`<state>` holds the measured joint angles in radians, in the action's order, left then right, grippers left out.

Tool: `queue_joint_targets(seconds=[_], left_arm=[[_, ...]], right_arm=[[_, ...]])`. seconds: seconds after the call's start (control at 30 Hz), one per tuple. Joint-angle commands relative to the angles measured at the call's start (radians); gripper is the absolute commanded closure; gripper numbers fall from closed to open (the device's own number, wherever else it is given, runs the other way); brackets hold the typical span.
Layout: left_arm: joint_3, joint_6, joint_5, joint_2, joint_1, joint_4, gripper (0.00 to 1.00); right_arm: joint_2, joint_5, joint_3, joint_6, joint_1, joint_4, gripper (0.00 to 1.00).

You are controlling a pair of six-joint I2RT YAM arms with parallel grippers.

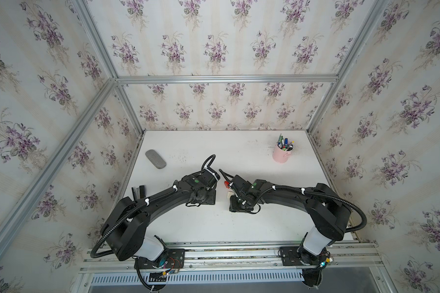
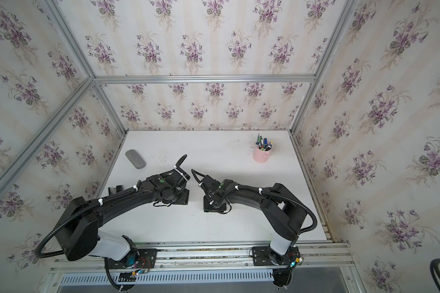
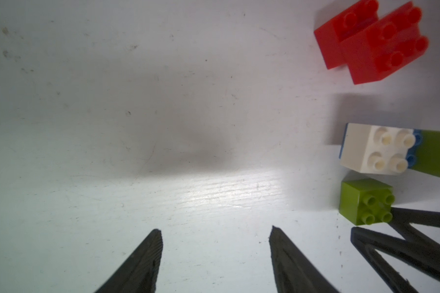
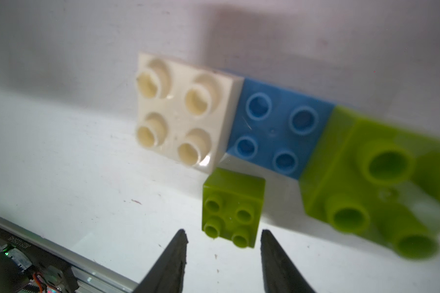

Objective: Assemble the letter y with lego
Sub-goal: Place the lego brick at the center of the board, then pick up the lego brick from the center of the board.

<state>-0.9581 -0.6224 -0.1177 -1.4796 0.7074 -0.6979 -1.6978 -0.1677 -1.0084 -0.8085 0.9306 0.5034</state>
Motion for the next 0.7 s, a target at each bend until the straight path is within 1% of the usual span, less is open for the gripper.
queue_joint_targets(seconds=[0.0, 0.07, 0.2, 0.33, 0.47, 0.57, 0.6, 0.67], left_arm=[[-0.002, -0.018, -0.001, -0.004, -0.001, 0.000, 0.31], [-0.002, -0.020, -0.002, -0.005, -0.001, 0.000, 0.31], [-0.002, -0.021, -0.005, -0.006, -0.002, 0.000, 0.31], [-0.004, -0.020, -0.005, -0.005, 0.000, -0.001, 0.31], [-0.007, -0.013, -0.005, 0.004, -0.001, 0.001, 0.31], [-0.009, -0.004, -0.005, 0.011, -0.002, 0.002, 0.31], [-0.007, -0.003, -0.005, 0.015, -0.001, 0.003, 0.31], [-0.002, -0.004, -0.004, 0.023, -0.002, 0.004, 0.31]], right_arm=[[0.005, -0.034, -0.009, 0.024, 0.007, -0.036, 0.52], [-0.003, -0.050, -0.020, 0.034, 0.011, -0.035, 0.54], [0.003, -0.046, -0.026, 0.047, 0.016, -0.031, 0.54], [0.029, 0.012, -0.054, 0.087, 0.014, 0.030, 0.53], [0.077, 0.097, -0.106, 0.178, -0.003, 0.118, 0.52], [0.105, 0.129, -0.136, 0.254, -0.047, 0.151, 0.47], [0.112, 0.142, -0.140, 0.282, -0.061, 0.155, 0.44], [0.121, 0.145, -0.143, 0.333, -0.094, 0.147, 0.40]])
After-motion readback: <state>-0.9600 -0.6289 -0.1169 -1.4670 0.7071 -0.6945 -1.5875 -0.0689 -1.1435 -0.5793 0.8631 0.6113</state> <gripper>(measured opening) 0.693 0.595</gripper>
